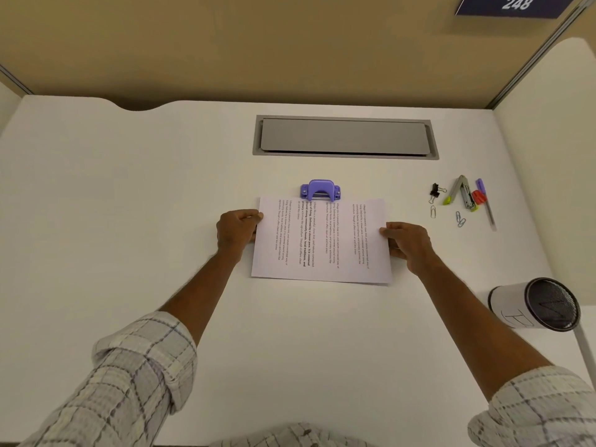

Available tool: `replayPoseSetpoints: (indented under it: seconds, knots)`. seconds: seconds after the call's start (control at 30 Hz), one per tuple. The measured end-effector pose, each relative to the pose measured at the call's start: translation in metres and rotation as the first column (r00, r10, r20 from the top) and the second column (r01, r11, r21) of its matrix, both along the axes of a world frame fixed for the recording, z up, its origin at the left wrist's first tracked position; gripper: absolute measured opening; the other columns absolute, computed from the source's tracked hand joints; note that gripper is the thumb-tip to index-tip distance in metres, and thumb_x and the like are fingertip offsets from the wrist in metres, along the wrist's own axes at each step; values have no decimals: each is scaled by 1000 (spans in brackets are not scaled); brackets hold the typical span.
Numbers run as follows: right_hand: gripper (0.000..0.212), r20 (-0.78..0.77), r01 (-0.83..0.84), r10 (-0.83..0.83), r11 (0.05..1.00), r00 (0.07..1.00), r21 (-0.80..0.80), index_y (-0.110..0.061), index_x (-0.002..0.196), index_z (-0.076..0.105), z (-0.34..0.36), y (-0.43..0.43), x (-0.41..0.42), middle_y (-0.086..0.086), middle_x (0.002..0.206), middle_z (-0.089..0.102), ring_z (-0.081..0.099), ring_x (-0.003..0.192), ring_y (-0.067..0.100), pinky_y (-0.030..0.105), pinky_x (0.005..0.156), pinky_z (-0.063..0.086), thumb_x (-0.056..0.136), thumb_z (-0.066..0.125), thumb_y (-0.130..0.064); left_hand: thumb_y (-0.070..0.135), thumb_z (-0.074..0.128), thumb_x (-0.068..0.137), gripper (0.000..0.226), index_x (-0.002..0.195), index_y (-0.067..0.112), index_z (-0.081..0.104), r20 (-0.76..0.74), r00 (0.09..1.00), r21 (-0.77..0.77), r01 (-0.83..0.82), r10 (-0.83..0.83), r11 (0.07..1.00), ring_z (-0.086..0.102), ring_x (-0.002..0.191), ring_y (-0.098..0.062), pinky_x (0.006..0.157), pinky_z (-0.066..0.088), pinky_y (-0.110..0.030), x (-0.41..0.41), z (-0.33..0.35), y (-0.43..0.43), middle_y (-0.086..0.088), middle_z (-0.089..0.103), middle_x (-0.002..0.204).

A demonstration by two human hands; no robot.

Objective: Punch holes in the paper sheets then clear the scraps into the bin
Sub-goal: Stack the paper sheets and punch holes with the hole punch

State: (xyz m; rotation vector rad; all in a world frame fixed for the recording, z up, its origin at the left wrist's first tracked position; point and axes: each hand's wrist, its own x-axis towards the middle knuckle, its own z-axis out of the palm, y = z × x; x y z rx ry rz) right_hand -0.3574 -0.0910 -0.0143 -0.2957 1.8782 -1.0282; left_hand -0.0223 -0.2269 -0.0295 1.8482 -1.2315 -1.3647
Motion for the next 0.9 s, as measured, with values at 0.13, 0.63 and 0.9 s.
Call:
replayPoseSetpoints:
  seconds: [0.13,0.63,0.9]
  knots:
    - [8,-6,5,-5,1000,1000,-6,-8,93,74,2,-1,0,12,90,76,74,59,14,21,49,56,86,73,-5,16,77,90,26,113,5,76,-10,1000,-2,-2,2,1000,76,84,-24,65,62,-26,-2,-2,-3,-9,77,100]
    - [23,-163,-20,26,999,986,38,-7,106,73,-4,-14,-5,14,100,76,75,93,34,47,86,62,84,77,-12,19,77,89,24,109,6,79,111,993,-96,39,-28,995,76,88,-27,86,64,-43,-8,-9,-11,-10,79,105]
    - [16,-257,-41,51,998,965,44,-13,98,72,2,-20,-3,14,101,76,74,91,33,47,87,61,83,79,-14,20,75,92,29,116,4,76,155,984,-146,108,-85,983,74,103,-30,97,59,-45,-10,-2,-12,-12,77,111]
